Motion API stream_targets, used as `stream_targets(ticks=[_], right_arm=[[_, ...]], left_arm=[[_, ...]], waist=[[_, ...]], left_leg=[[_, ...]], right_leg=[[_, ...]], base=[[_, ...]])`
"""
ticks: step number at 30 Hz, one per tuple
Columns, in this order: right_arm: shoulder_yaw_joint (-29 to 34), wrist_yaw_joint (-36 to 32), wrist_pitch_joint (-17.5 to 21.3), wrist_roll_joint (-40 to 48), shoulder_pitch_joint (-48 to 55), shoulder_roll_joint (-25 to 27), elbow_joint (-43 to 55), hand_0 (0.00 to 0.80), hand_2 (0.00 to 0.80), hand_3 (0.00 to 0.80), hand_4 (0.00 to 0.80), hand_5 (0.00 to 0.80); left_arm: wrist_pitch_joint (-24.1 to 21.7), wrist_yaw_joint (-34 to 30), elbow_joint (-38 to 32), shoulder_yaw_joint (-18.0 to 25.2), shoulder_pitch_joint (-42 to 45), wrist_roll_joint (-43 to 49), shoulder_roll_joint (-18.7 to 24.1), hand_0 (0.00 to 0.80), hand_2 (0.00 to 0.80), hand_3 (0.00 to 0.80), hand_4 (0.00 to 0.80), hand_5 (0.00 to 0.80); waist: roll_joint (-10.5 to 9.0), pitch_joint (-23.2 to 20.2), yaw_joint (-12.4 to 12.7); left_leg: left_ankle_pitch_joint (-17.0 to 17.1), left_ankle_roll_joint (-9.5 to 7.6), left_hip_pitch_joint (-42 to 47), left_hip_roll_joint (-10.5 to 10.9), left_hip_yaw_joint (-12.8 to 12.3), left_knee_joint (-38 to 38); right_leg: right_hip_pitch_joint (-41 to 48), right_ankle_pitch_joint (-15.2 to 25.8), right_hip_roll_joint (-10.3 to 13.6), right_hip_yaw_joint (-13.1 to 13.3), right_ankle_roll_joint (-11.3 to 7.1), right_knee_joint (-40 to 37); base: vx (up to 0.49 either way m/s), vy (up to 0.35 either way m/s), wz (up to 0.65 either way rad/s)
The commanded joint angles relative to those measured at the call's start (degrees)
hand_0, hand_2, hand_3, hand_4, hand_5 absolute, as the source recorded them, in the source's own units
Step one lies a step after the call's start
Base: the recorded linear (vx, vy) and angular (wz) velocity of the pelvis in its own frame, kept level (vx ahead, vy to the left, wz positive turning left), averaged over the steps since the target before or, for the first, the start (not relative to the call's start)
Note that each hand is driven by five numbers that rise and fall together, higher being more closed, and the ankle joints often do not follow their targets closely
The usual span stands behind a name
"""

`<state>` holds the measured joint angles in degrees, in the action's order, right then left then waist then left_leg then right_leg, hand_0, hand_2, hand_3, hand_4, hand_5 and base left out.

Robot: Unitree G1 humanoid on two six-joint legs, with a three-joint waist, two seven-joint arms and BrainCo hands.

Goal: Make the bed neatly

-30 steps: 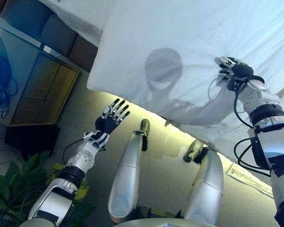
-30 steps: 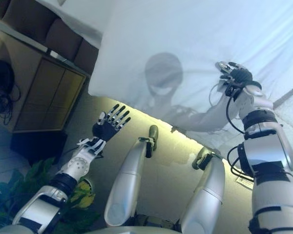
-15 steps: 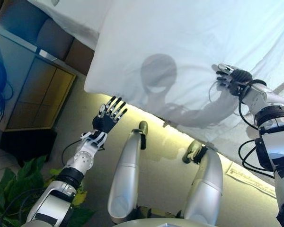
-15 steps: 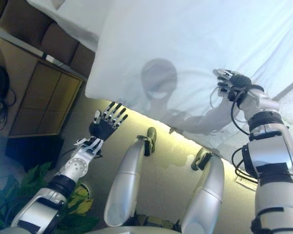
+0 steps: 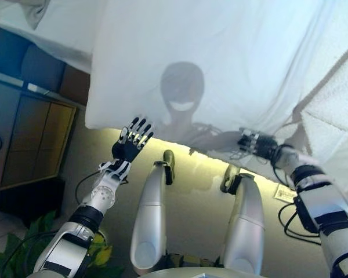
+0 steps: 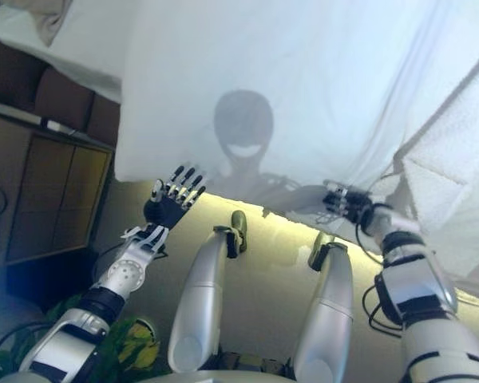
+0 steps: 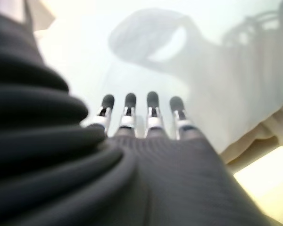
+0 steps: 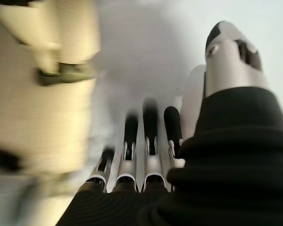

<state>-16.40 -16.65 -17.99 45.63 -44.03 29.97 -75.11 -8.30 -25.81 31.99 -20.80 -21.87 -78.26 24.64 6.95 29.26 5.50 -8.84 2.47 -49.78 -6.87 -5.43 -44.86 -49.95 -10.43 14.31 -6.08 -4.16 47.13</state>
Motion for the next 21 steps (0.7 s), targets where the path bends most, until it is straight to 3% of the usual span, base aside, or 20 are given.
stream_targets(ticks=[1, 7, 15, 21], right_arm=[[-0.3, -0.6, -0.3, -0.8, 2.7, 1.2, -2.0, 0.0, 0.0, 0.0, 0.0, 0.0], [1.5, -1.4, 0.9, -0.8, 6.6, 1.7, -2.4, 0.0, 0.0, 0.0, 0.0, 0.0], [5.2, -3.4, 5.0, 0.2, 12.8, 3.1, 0.0, 0.0, 0.0, 0.0, 0.0, 0.0], [7.0, -5.4, 8.9, -3.5, 21.4, 0.9, 4.5, 0.0, 0.0, 0.0, 0.0, 0.0]], left_arm=[[-2.6, -0.3, 0.7, 2.9, -1.8, 0.8, -2.3, 0.0, 0.0, 0.0, 0.0, 0.0], [-2.6, 0.9, -0.8, 2.7, -2.6, -0.3, -0.5, 0.0, 0.0, 0.0, 0.0, 0.0], [0.6, 3.1, -0.5, 6.1, -1.8, -0.9, 1.9, 0.0, 0.0, 0.0, 0.0, 0.0], [3.5, 5.6, 5.7, 8.6, 3.0, 3.3, 1.3, 0.0, 0.0, 0.0, 0.0, 0.0]], waist=[[0.7, 0.5, -1.5], [0.05, 0.5, -2.9], [-2.29, 0.3, -3.8], [-5.05, -4.0, -4.1]], left_leg=[[1.2, -0.12, 4.5, 3.7, -3.5, 7.9], [0.5, -0.13, 9.6, 4.5, -4.4, 10.5], [-2.2, -0.76, 17.3, 4.0, -4.6, 8.5], [-2.4, -0.81, 25.2, 3.5, -4.7, 11.6]], right_leg=[[3.2, 4.1, -1.8, -3.8, -0.93, -6.3], [8.1, 4.6, -2.3, -3.9, -1.23, -10.3], [17.0, 2.5, -1.7, -5.1, -0.15, -10.2], [25.9, 1.6, -2.0, -6.2, 0.17, -13.5]], base=[[0.017, 0.031, -0.42], [0.019, 0.001, -0.17], [0.066, -0.05, 0.0], [0.127, -0.038, 0.06]])
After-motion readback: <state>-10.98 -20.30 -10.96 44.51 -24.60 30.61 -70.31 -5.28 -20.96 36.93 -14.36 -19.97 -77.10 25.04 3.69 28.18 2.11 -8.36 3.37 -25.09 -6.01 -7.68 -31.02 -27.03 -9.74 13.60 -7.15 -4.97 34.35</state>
